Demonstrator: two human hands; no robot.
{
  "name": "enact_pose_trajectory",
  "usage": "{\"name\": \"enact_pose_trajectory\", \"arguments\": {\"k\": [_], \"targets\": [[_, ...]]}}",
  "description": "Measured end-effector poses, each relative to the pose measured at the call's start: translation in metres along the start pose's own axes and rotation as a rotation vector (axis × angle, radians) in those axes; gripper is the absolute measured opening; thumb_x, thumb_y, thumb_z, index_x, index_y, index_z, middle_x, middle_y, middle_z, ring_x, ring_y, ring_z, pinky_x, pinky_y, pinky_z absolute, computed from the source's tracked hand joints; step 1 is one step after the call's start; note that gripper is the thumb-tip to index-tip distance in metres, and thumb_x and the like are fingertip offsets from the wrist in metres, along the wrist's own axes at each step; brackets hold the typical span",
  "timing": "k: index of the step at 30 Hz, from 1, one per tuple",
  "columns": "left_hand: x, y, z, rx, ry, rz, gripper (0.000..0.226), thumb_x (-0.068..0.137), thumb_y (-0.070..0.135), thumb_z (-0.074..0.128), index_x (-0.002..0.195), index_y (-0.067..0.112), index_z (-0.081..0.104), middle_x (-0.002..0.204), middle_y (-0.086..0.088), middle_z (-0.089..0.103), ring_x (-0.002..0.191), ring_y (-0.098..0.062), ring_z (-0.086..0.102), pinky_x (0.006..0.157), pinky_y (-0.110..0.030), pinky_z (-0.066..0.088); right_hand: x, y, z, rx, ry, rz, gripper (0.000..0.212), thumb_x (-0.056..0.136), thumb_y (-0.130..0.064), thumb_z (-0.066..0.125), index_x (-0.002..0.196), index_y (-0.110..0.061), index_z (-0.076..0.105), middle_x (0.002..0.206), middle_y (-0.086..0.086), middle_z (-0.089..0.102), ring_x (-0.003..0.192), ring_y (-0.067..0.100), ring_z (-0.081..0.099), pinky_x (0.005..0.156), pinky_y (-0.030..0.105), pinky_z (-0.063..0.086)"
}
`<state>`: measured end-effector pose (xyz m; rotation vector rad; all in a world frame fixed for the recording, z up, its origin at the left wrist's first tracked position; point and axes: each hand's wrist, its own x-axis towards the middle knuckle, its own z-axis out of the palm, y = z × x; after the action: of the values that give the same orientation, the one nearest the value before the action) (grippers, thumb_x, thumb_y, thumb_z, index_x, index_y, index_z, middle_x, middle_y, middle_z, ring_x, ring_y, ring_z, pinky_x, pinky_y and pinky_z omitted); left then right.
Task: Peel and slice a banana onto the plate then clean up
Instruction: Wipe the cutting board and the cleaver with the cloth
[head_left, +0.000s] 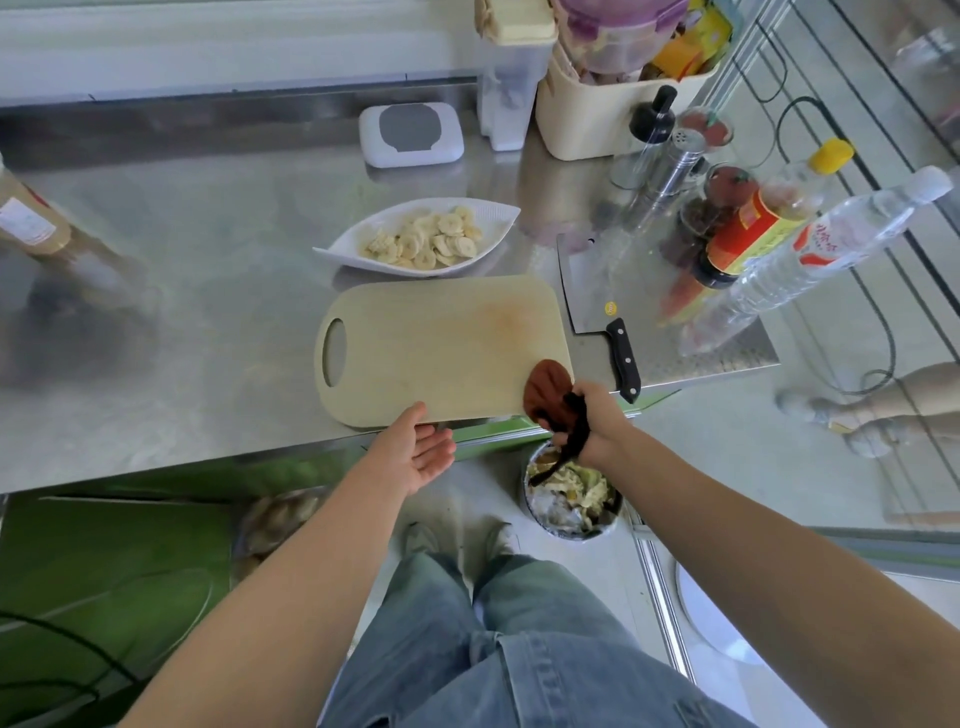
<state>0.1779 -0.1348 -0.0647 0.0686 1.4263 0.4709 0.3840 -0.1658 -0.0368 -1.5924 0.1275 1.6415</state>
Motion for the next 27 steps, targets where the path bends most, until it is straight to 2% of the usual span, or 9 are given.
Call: {"name": "enact_pose_trajectory", "arguments": {"k": [4,10,12,14,15,18,22,25,27], "targets": [[-0.005,-0.004,0.001,-0.109,0.011,0.037,0.046,0.087,0.044,0.063,0.096,0.000,0.054,0.094,-0.019,0.065,0.089,-0.029,0.064,0.082,-0.039,0.053,-0.014,-0.002,-0.005,-0.098,-0.028,0.004,0.024,0.089,-0.003,0.027,0.070,-0.011,0.039,0.068,0.009,0.039,0.036,0.016,0.045,0.030,0.016,0.031],[-0.014,-0.001,0.007,-0.379,0.055,0.296,0.007,0.092,0.014,0.060,0.095,0.012,0.054,0.098,-0.007,0.064,0.083,-0.022,0.063,0.084,-0.042,0.051,-0.033,-0.024,-0.012,-0.583,-0.015,0.040,0.022,0.091,-0.004,0.033,0.071,-0.005,0.042,0.052,0.011,0.052,0.031,0.015,0.048,0.029,0.014,0.029],[-0.019,0.003,0.007,-0.337,0.011,0.392,0.004,0.094,0.011,0.057,0.093,0.015,0.055,0.094,-0.005,0.065,0.082,-0.019,0.064,0.087,-0.042,0.051,-0.021,-0.034,-0.014,-0.737,0.159,-0.126,0.015,0.090,-0.009,0.040,0.079,-0.001,0.046,0.059,0.010,0.053,0.045,0.018,0.051,0.036,0.018,0.035],[-0.023,0.004,0.006,-0.299,-0.008,0.461,0.002,0.095,0.011,0.056,0.095,0.013,0.056,0.093,-0.004,0.066,0.082,-0.017,0.065,0.083,-0.039,0.053,-0.008,-0.041,-0.011,-0.839,0.340,-0.393,0.017,0.085,-0.019,0.049,0.094,-0.005,0.048,0.078,0.009,0.053,0.064,0.021,0.053,0.053,0.029,0.046],[-0.026,0.003,0.005,-0.285,-0.002,0.489,0.003,0.094,0.012,0.056,0.097,0.012,0.057,0.093,-0.005,0.066,0.082,-0.017,0.065,0.078,-0.037,0.056,-0.007,-0.042,-0.002,-0.850,0.336,-0.506,0.019,0.085,-0.021,0.050,0.099,-0.008,0.048,0.085,0.007,0.054,0.070,0.021,0.053,0.060,0.032,0.048],[-0.030,-0.006,0.008,-0.219,0.014,0.577,0.021,0.094,0.014,0.057,0.113,0.004,0.055,0.102,-0.011,0.066,0.091,-0.023,0.065,0.061,-0.030,0.059,-0.019,-0.024,0.042,-0.845,0.101,-0.784,0.022,0.086,-0.016,0.049,0.107,-0.017,0.049,0.106,0.009,0.055,0.076,0.020,0.056,0.055,0.031,0.048],[-0.043,-0.011,0.016,-0.125,-0.011,0.685,0.022,0.097,0.023,0.054,0.105,0.005,0.062,0.095,-0.014,0.068,0.088,-0.024,0.066,0.065,-0.035,0.059,-0.026,0.025,0.074,-1.212,-0.195,-1.117,0.041,0.087,-0.017,0.057,0.128,-0.018,0.052,0.125,0.008,0.041,0.111,0.024,0.047,0.088,0.032,0.047],[-0.048,-0.007,0.016,-0.141,0.017,0.740,0.018,0.096,0.024,0.054,0.096,0.010,0.065,0.088,-0.011,0.068,0.080,-0.022,0.065,0.070,-0.041,0.056,-0.019,0.029,0.059,-1.267,-0.112,-1.239,0.041,0.084,-0.015,0.058,0.125,-0.017,0.055,0.122,0.008,0.044,0.107,0.027,0.050,0.081,0.039,0.051],[-0.049,-0.003,0.015,-0.163,0.051,0.760,0.015,0.095,0.026,0.056,0.092,0.012,0.063,0.088,-0.009,0.067,0.080,-0.021,0.064,0.070,-0.039,0.057,-0.011,0.020,0.036,-1.262,0.023,-1.214,0.040,0.081,-0.013,0.057,0.120,-0.016,0.056,0.118,0.007,0.046,0.101,0.027,0.053,0.074,0.039,0.051]]}}
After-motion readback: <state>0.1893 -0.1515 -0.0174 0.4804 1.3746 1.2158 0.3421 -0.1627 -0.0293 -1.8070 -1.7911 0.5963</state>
